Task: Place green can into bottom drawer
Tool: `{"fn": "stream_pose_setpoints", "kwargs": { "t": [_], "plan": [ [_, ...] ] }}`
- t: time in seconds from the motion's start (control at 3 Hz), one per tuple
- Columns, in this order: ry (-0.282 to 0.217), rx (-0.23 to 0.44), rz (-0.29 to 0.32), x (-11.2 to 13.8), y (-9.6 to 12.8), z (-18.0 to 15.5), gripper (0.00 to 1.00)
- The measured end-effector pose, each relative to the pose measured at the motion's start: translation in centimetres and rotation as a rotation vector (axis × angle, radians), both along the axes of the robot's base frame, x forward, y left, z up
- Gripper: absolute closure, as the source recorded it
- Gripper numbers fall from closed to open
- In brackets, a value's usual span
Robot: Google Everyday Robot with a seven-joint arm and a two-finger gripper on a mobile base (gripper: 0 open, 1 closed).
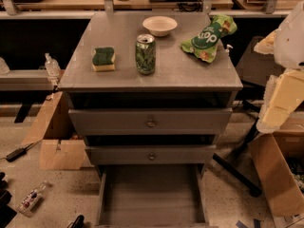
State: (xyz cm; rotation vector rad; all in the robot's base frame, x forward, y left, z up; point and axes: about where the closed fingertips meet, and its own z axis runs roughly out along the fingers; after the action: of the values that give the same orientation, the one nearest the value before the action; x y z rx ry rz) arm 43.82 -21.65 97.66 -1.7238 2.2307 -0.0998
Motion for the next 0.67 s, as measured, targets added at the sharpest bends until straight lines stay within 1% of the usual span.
{"fn": "stream_pose_setpoints", "kwargs": {
  "t": [0.33,0.67],
  "plan": [
    [-0.003,0.005,0.001,0.16,0.04,0.09,0.00],
    [-0.018,0.030,0.005,1.03,0.23,0.51,0.00]
  ]
}}
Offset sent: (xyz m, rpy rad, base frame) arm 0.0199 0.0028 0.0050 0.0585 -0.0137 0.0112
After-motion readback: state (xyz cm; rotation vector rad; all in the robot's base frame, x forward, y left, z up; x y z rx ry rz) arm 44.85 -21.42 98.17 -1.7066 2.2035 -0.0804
